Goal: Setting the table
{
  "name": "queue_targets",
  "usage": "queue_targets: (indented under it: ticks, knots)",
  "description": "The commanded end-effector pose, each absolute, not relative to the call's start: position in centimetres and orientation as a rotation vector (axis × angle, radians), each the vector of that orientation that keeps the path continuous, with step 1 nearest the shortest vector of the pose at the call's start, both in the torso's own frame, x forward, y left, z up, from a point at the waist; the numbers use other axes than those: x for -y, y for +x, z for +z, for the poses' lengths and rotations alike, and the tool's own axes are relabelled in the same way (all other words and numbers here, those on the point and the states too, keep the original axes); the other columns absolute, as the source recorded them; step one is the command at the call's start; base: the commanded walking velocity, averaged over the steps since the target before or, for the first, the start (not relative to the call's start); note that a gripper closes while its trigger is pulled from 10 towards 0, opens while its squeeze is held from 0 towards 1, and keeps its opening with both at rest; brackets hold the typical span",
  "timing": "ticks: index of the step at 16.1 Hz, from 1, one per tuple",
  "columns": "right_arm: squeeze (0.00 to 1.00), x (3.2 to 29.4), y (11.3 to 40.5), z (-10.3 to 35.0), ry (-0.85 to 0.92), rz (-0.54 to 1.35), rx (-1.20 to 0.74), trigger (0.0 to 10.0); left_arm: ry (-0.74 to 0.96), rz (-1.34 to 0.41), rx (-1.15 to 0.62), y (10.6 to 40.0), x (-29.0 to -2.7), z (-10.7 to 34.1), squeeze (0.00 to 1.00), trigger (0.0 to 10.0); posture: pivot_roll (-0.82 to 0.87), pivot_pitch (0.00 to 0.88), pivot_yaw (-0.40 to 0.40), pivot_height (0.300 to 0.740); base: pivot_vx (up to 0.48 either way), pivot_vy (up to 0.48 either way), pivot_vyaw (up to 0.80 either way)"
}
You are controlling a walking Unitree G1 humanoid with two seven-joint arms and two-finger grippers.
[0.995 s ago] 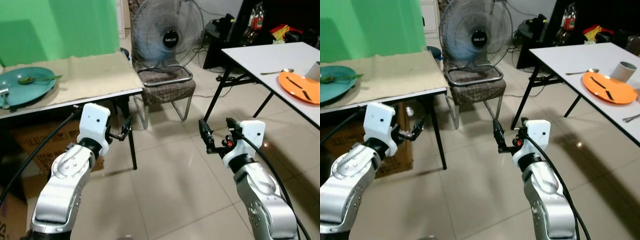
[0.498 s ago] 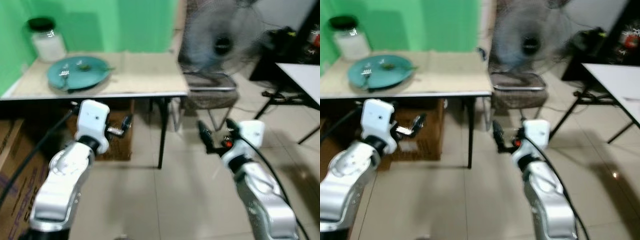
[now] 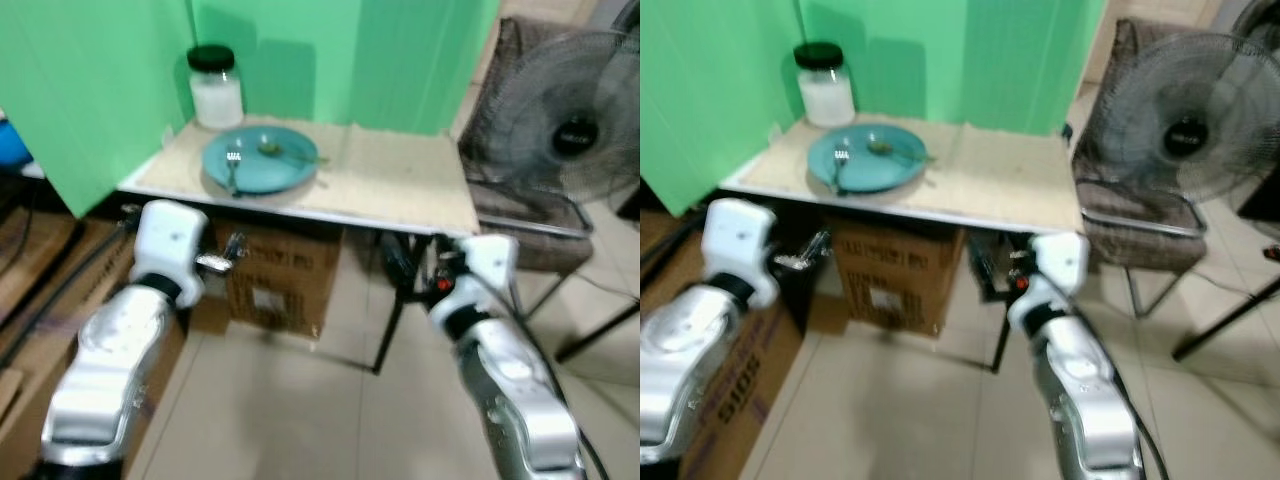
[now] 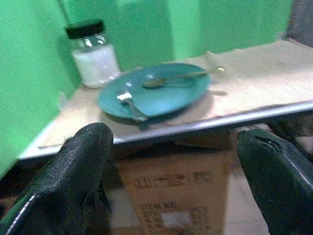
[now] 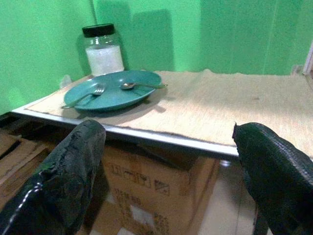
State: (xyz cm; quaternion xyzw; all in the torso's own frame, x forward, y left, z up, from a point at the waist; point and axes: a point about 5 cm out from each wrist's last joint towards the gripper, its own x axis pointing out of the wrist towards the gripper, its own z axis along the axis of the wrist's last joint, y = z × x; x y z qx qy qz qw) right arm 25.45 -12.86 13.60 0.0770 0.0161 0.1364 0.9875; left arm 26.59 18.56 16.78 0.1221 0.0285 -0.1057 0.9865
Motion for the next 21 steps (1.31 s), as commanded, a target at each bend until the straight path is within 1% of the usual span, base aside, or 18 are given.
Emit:
queue_targets:
  ticks: [1, 7, 14, 21]
  knots:
    - [1.0, 14.23, 25.45, 13.37, 0.14, 0.216, -0.037, 10.0, 0.241, -0.262, -0.039, 26.67, -17.46, 17.08, 0.0, 10.0, 0.07, 0.0, -0.019, 0.74, 0.277, 0.0, 0.0]
    - [1.0, 14.35, 25.34, 13.31, 0.138, 0.231, -0.04, 10.0, 0.247, -0.278, -0.037, 26.81, -17.22, 17.16, 0.0, 10.0, 0.07, 0.0, -0.022, 0.74, 0.278, 0.0, 0.0]
    - [1.0, 13.75, 25.69, 13.55, 0.113, 0.27, -0.028, 10.0, 0.244, -0.28, -0.038, 26.85, -17.3, 17.2, 0.0, 10.0, 0.07, 0.0, -0.021, 0.74, 0.306, 0.0, 0.73]
    - [1.0, 13.96, 26.07, 13.66, 0.117, 0.253, -0.023, 10.0, 0.247, -0.294, -0.04, 27.02, -17.2, 17.18, 0.0, 10.0, 0.07, 0.0, -0.013, 0.74, 0.322, 0.0, 0.0]
